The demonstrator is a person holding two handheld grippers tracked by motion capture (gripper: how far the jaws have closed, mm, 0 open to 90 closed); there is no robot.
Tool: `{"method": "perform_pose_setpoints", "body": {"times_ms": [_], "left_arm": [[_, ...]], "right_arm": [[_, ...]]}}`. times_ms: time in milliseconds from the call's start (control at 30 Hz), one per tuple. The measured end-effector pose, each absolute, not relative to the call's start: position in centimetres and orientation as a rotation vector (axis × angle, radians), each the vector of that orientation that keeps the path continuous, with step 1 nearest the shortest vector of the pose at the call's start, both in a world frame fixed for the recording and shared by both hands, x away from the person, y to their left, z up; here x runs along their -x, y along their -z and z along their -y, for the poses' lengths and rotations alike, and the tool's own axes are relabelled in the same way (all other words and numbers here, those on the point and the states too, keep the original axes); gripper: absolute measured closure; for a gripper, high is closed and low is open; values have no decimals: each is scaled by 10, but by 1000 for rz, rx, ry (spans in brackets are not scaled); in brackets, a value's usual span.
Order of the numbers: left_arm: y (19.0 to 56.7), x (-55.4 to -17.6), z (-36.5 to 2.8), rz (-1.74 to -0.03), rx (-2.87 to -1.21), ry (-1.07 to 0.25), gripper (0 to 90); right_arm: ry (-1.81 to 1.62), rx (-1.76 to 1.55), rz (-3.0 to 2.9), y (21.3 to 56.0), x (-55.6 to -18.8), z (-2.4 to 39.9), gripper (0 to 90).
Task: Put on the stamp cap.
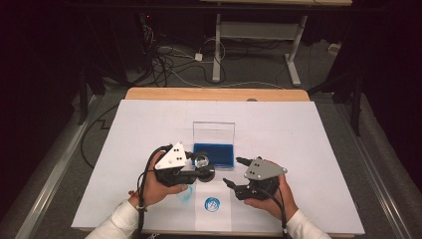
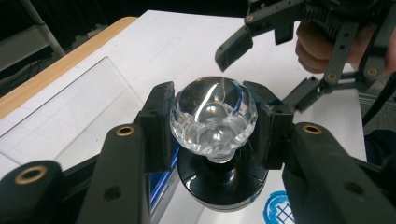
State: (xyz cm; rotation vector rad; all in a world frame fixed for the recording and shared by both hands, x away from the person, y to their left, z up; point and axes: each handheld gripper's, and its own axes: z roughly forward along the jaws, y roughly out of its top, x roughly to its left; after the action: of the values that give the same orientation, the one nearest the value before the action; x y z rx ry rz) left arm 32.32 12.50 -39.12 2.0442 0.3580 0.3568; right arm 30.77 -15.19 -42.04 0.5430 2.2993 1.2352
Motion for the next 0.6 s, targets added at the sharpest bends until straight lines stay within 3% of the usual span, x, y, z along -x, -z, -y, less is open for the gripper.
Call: {"method": "perform_pose_setpoints", "body": {"times_ms": [600], "left_arm": [[389, -333, -150, -436, -2046, -459, 546]], "right_arm": [[-1201, -650, -2190, 409, -306, 197, 264]]}}
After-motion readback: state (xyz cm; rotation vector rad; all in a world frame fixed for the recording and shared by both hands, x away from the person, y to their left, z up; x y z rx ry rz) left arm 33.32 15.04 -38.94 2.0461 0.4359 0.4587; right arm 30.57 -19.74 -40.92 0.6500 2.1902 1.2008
